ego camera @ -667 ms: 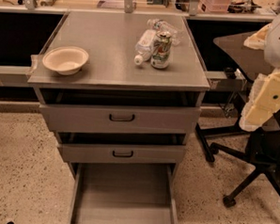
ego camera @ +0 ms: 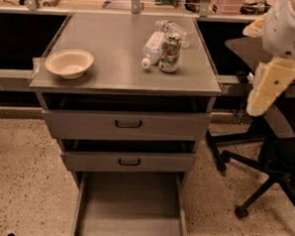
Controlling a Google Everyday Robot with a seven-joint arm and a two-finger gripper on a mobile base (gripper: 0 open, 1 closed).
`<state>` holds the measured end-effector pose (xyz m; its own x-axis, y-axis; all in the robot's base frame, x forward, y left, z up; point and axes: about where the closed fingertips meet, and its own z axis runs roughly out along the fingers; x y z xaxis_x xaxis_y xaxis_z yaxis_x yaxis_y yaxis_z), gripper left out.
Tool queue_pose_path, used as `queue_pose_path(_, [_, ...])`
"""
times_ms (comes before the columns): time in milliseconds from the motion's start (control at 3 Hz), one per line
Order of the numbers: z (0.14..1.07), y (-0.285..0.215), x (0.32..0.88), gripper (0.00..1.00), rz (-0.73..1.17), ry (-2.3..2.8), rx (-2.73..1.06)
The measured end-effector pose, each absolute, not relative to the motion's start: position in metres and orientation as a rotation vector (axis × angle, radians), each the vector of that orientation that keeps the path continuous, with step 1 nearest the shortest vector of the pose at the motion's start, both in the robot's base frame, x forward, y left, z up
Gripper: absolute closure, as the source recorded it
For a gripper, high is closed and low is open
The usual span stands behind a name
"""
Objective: Place blue plastic bottle into bottom drawer
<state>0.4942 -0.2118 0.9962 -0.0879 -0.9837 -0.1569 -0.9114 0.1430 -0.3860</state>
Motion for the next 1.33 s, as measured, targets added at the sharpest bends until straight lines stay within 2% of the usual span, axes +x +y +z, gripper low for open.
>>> queue_pose_path(667, [0.969, -0.180, 0.604, 0.00, -0.238, 1.830, -2.107])
queue_pose_path(1333, [0.918, -0.180, 0.673, 0.00, -0.021, 1.904, -2.060])
